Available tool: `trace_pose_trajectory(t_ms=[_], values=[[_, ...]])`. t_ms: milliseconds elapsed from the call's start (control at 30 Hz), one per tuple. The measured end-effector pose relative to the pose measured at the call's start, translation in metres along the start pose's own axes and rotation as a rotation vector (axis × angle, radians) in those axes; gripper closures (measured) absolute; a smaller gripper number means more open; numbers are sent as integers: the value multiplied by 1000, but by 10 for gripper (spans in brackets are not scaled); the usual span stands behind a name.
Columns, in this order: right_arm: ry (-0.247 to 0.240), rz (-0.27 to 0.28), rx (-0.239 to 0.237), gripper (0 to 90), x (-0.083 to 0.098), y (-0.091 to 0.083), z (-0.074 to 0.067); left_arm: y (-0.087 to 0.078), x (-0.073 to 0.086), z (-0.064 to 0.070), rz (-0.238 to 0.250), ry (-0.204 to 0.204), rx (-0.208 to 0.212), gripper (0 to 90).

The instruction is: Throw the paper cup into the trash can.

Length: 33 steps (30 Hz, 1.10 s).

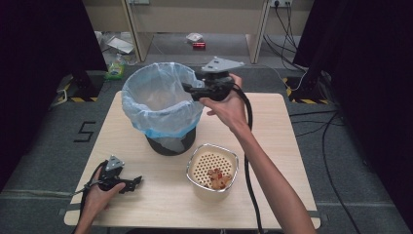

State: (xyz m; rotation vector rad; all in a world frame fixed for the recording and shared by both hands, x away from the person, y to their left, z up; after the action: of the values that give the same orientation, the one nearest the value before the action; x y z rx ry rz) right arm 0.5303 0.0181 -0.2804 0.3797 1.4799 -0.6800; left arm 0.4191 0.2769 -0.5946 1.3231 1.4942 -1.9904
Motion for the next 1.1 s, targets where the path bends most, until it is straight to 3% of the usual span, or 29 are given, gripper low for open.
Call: trace_pose_trajectory(t_ms=[167,300,433,733,1100], values=[[-16,-15,76,438,17,-47,30,0,0,0,-1,0,0,0],[-17,-89,150,419,52,-82,57,0,0,0,-1,0,0,0],[6,-133,186,409,89,-103,72,0,0,0,-1,0,0,0],[58,-188,209,397,153,-124,77,0,0,0,-2,0,0,0],[101,-202,226,380,192,-133,74,0,0,0,-1,0,0,0]])
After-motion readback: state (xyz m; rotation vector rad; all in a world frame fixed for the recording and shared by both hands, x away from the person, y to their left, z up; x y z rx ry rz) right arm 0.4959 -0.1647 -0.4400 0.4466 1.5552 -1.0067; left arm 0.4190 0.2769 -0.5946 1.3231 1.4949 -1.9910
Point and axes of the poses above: each handheld gripper's, and its own axes: y roughly forward along the jaws, x roughly out of its underside, z roughly to its right, the point moved 10 cm from there along y, roughly forward along the jaws, and after that the axes turned 8 degrees about z, right-handed, at the moved point
